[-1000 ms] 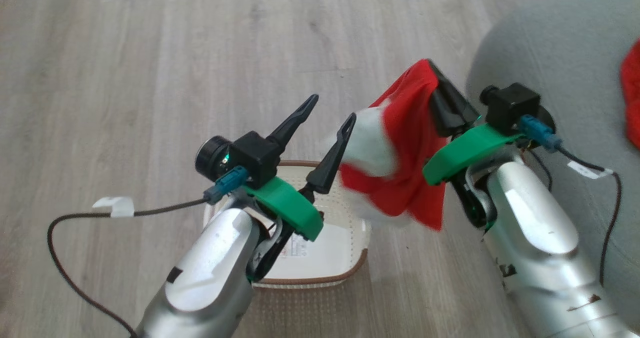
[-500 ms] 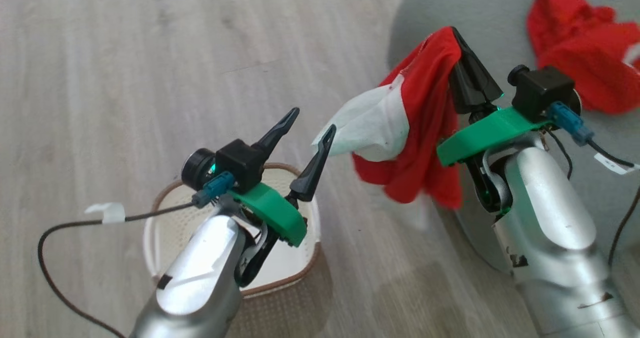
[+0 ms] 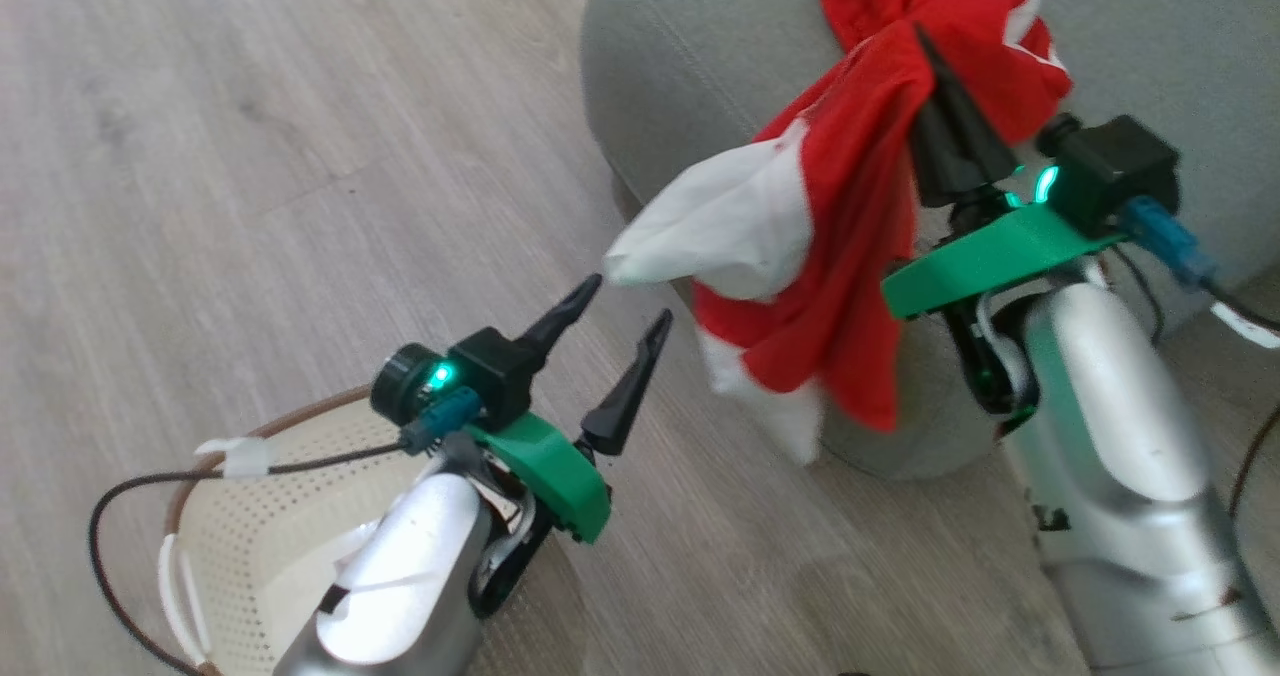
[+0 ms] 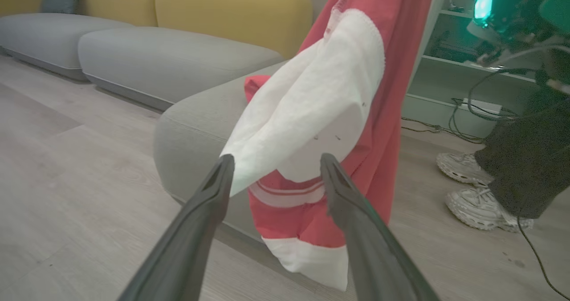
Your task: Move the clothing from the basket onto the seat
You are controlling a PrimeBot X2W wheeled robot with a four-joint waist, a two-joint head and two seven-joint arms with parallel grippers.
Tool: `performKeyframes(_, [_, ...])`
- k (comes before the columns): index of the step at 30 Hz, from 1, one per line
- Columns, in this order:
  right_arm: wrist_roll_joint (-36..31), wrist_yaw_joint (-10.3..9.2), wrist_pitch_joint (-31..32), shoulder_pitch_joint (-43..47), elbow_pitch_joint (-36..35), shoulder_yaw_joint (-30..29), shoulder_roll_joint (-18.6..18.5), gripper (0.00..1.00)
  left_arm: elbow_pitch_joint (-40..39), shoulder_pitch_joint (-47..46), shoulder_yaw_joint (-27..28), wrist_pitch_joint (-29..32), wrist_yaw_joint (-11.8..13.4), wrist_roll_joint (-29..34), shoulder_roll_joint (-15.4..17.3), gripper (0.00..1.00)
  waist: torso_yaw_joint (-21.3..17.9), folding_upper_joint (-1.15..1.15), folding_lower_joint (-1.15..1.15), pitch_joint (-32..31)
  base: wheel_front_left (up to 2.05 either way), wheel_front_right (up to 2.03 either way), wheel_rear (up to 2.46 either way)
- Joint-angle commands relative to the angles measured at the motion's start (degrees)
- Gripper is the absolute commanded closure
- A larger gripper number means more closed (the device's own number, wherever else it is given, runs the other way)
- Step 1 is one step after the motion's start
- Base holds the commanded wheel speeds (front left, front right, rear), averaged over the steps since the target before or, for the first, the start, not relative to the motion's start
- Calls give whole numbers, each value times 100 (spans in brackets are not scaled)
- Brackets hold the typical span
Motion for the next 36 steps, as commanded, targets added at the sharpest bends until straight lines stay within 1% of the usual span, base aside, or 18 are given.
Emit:
performKeyframes(1, [18, -1, -37, -65, -270, 37, 10, 100, -153, -219, 133, -55, -6, -51, 77, 0, -103, 0, 0, 67, 0, 0, 0])
performKeyframes(7, [-92, -1, -37, 111, -634, -326, -148, 100, -59, -437, -262, -55, -7, -234, 178, 0, -195, 0, 0, 237, 0, 0, 0])
performKeyframes(11, [-181, -1, -37, 217, -837, -515, -247, 100, -15, -589, -428, -55, -7, -313, 255, 0, -225, 0, 0, 417, 0, 0, 0])
performKeyframes(16, [-380, -1, -37, -1, -914, -625, -464, 100, 9, -725, -608, -55, -7, -377, 368, 0, -235, 0, 0, 686, 0, 0, 0])
performKeyframes(21, [-561, -1, -37, -786, -656, -607, -777, 100, -2, -774, -645, -55, -7, -377, 589, 0, -233, 0, 0, 996, 0, 0, 0])
performKeyframes(27, [-611, -1, -37, -2030, -49, -524, -1071, 100, -101, -692, -529, -55, -7, -289, 834, 0, -216, 0, 0, 1301, 0, 0, 0])
performKeyframes(33, [-907, -1, -37, -3219, 745, -733, -1551, 100, -163, -740, -596, -55, -7, -235, 928, 0, 129, 0, 0, 1582, 0, 0, 0])
performKeyframes(36, [-1067, -1, 92, -3875, 1226, -904, -1841, 100, -152, -788, -695, -55, -7, -230, 994, 0, 320, 0, 0, 1746, 0, 0, 0])
